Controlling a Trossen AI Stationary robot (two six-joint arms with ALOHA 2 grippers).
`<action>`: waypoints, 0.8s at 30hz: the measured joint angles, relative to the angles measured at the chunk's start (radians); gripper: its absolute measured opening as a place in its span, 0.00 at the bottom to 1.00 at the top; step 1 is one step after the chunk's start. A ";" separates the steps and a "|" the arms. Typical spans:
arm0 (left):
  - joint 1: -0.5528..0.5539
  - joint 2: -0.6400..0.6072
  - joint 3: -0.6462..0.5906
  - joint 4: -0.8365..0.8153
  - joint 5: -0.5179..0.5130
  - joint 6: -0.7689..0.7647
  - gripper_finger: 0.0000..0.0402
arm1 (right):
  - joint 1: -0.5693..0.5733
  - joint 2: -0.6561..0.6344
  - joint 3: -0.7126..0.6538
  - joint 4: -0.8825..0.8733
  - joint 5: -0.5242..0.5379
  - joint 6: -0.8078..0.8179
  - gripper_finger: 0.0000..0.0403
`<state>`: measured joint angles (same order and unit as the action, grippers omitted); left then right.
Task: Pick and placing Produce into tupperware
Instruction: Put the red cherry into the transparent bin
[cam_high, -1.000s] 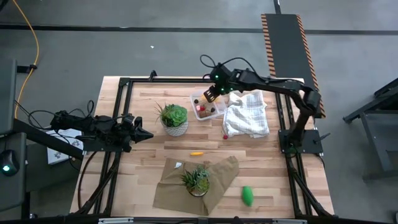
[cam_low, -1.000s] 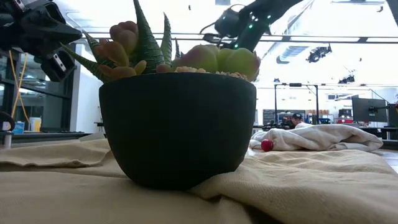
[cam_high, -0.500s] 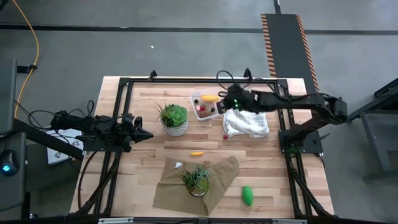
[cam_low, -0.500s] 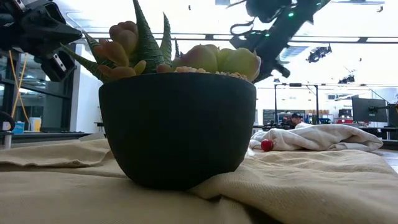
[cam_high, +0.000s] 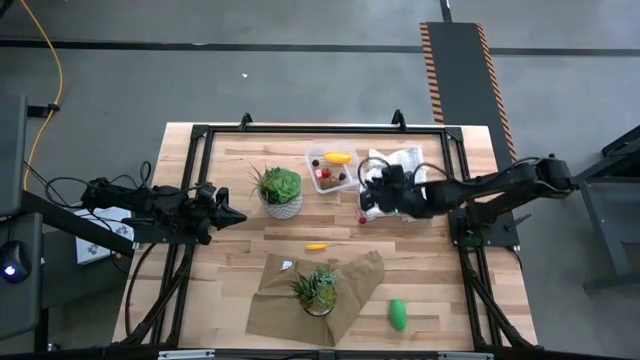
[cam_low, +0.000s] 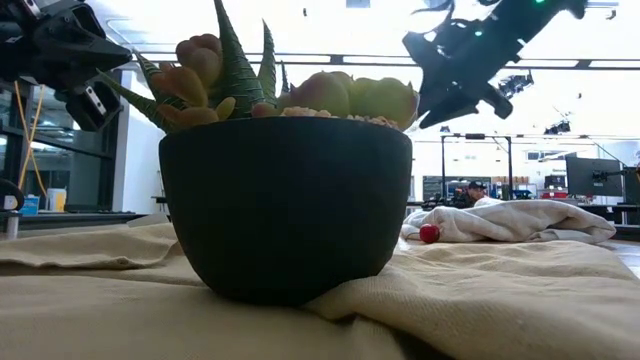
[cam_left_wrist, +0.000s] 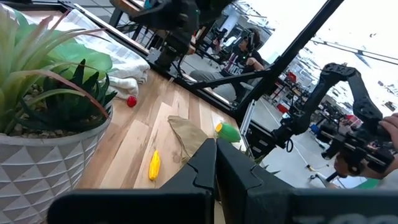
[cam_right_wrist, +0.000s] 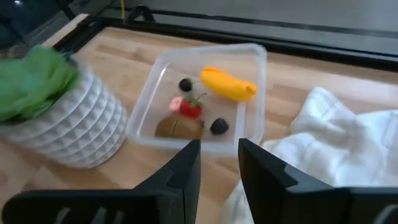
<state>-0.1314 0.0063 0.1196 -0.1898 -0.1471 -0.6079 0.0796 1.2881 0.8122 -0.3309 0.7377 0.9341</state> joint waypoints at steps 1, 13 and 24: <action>0.000 0.000 0.000 0.000 0.000 0.000 0.00 | 0.024 0.000 -0.007 0.003 0.017 0.013 0.24; 0.000 0.000 0.000 0.000 0.000 0.000 0.00 | 0.308 0.000 -0.107 0.058 0.150 0.241 0.24; 0.000 0.000 0.000 0.000 0.000 0.000 0.00 | 0.442 0.152 -0.109 0.079 0.260 0.339 0.24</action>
<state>-0.1318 0.0063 0.1196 -0.1898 -0.1471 -0.6079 0.5214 1.4398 0.7036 -0.2521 0.9978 1.2733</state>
